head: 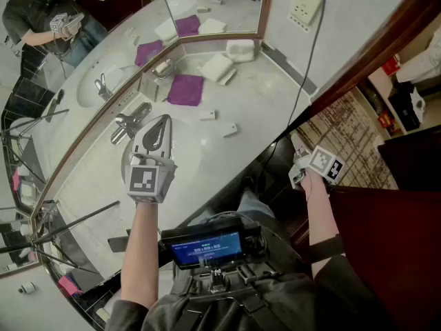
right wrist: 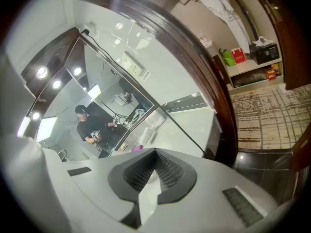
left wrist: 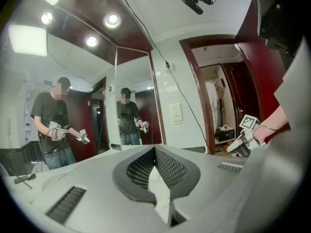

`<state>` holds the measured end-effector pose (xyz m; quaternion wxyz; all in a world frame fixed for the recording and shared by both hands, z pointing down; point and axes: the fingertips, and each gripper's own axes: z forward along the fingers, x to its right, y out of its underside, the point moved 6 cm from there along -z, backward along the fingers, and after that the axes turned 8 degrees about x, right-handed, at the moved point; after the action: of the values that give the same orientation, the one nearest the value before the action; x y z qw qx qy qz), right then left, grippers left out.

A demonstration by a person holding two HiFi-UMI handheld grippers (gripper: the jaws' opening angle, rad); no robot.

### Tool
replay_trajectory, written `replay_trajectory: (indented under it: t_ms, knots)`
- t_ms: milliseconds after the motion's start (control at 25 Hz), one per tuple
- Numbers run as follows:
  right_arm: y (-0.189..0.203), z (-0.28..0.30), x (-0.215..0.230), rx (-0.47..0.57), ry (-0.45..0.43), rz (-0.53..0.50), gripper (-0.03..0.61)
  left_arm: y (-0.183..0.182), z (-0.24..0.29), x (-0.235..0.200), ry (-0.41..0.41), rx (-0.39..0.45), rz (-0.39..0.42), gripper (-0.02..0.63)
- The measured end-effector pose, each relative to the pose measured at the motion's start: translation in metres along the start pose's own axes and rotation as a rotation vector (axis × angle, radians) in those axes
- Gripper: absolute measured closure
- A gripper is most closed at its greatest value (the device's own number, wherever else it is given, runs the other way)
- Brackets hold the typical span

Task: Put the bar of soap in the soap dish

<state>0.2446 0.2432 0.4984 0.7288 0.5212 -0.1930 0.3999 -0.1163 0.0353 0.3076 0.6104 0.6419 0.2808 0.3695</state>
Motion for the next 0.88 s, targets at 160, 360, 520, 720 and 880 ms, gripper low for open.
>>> replay_trajectory:
  t_ms: [160,360,520,720,880]
  knots:
    - [0.011,0.027,-0.036,-0.051,-0.059,-0.046,0.565,0.002,-0.021,-0.024,-0.056,-0.011,-0.002,0.614]
    - [0.030,0.076,-0.089,-0.158,-0.163,-0.129,0.565,0.006,-0.056,-0.056,-0.182,-0.028,-0.004,0.614]
    - [0.048,0.107,-0.138,-0.240,-0.268,-0.217,0.565,0.009,-0.084,-0.074,-0.270,-0.041,-0.007,0.614]
    - [0.071,0.130,-0.179,-0.320,-0.359,-0.299,0.565,0.011,-0.104,-0.083,-0.335,-0.055,-0.008,0.614]
    - [0.085,0.133,-0.192,-0.361,-0.389,-0.343,0.565,0.014,-0.110,-0.084,-0.351,-0.053,-0.012,0.614]
